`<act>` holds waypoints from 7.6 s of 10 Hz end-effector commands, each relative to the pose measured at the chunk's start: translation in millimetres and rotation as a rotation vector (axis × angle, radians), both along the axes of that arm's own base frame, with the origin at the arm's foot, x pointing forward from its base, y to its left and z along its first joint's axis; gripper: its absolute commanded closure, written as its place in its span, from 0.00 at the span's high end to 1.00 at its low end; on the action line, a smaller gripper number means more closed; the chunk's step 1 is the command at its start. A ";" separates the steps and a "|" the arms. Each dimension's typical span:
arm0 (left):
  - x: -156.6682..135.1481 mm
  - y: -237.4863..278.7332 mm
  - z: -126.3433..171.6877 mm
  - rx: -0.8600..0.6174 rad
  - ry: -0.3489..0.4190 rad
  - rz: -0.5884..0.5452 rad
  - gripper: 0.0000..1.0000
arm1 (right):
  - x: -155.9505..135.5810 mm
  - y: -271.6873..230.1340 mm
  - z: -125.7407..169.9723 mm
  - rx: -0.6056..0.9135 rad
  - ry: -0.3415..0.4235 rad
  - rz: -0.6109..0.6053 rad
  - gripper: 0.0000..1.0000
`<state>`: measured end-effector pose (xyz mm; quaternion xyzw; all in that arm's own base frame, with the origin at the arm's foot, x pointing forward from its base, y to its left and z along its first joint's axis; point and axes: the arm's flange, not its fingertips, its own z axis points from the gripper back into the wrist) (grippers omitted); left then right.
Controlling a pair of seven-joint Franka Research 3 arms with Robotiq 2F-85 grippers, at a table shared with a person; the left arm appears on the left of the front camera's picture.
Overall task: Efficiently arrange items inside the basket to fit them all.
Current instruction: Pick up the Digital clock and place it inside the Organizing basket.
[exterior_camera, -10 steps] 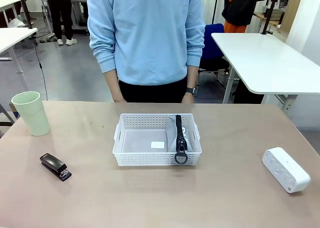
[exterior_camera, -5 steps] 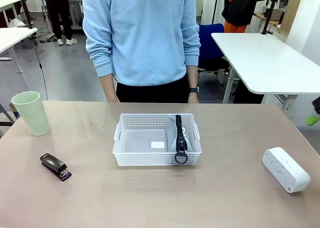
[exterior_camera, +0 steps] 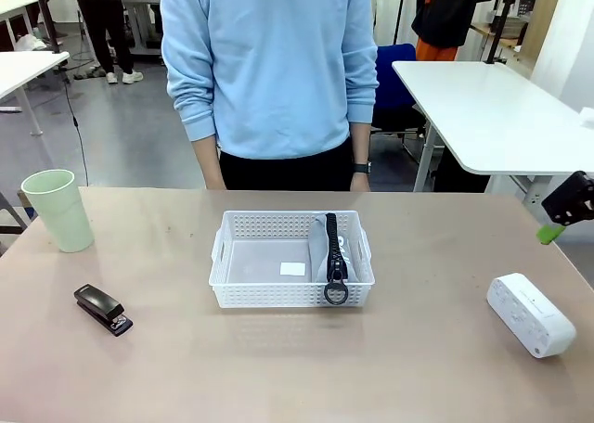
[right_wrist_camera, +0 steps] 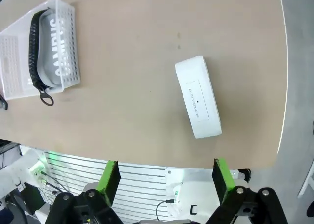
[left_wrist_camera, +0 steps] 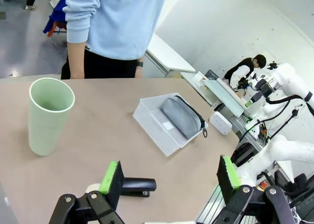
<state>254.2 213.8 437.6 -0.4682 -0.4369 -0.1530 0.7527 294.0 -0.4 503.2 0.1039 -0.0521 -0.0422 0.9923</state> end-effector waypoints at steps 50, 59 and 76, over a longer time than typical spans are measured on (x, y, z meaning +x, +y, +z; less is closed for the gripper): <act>0.8 0.4 1.5 -0.010 -0.031 0.000 1.00 | 28.9 15.3 -148.1 -0.111 0.208 0.220 0.00; 0.8 0.4 1.5 -0.010 -0.031 0.000 1.00 | 19.8 63.5 -5.6 0.547 0.287 0.249 0.00; 0.8 0.4 1.5 -0.010 -0.031 0.000 1.00 | 165.5 452.6 -80.9 -0.167 0.041 1.090 0.52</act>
